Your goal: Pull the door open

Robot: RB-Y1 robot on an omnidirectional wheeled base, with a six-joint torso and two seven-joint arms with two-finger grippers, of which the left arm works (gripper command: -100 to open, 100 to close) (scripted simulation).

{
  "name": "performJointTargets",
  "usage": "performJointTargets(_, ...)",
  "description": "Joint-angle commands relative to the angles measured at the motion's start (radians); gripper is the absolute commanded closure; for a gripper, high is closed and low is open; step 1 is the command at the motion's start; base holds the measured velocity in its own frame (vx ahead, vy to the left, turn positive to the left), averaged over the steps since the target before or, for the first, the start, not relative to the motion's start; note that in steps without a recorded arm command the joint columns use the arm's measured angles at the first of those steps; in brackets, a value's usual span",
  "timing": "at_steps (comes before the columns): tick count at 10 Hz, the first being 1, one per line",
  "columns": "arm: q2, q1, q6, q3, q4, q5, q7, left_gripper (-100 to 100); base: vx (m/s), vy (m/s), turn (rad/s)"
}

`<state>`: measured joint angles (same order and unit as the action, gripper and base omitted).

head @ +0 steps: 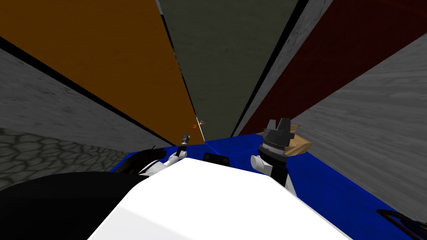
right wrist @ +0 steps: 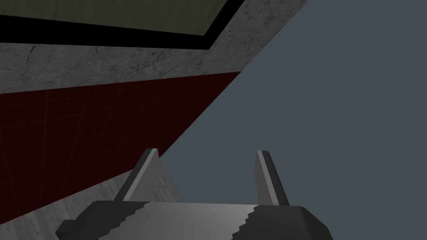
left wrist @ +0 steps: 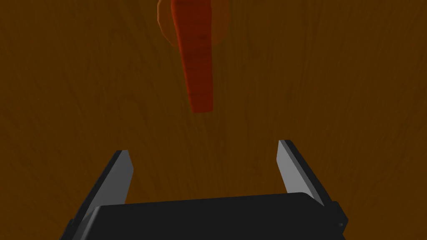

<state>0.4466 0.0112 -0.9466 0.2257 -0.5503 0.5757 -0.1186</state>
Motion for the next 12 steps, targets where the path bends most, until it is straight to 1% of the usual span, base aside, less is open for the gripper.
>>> performJointTargets(1,0.003,-0.016,0.012,0.004,-0.043,0.001,0.005,-100,-0.114,-0.052,-0.024)
performJointTargets(2,0.002,-0.018,0.002,0.026,-0.058,-0.005,-0.005,-100,-0.143,-0.035,-0.068)
performJointTargets(3,0.003,-0.014,0.004,0.016,-0.042,-0.003,-0.003,-100,-0.081,-0.016,-0.019)
performJointTargets(4,0.007,-0.028,0.003,-0.004,-0.017,0.005,0.005,-100,0.053,0.082,0.109)
performJointTargets(6,0.007,-0.028,0.003,-0.004,-0.017,0.005,0.005,-100,0.076,0.089,0.025)
performJointTargets(7,0.005,-0.029,0.004,-0.014,-0.008,0.007,0.011,-100,0.124,0.066,0.002)
performJointTargets(9,-0.001,-0.022,0.005,-0.018,-0.006,0.006,0.015,-100,0.158,0.071,-0.026)
performJointTargets(11,-0.011,-0.005,0.004,-0.015,-0.012,0.002,0.019,-100,0.212,0.013,-0.085)
performJointTargets(12,-0.019,0.009,0.004,-0.009,-0.020,-0.002,0.020,-100,0.250,-0.023,-0.102)
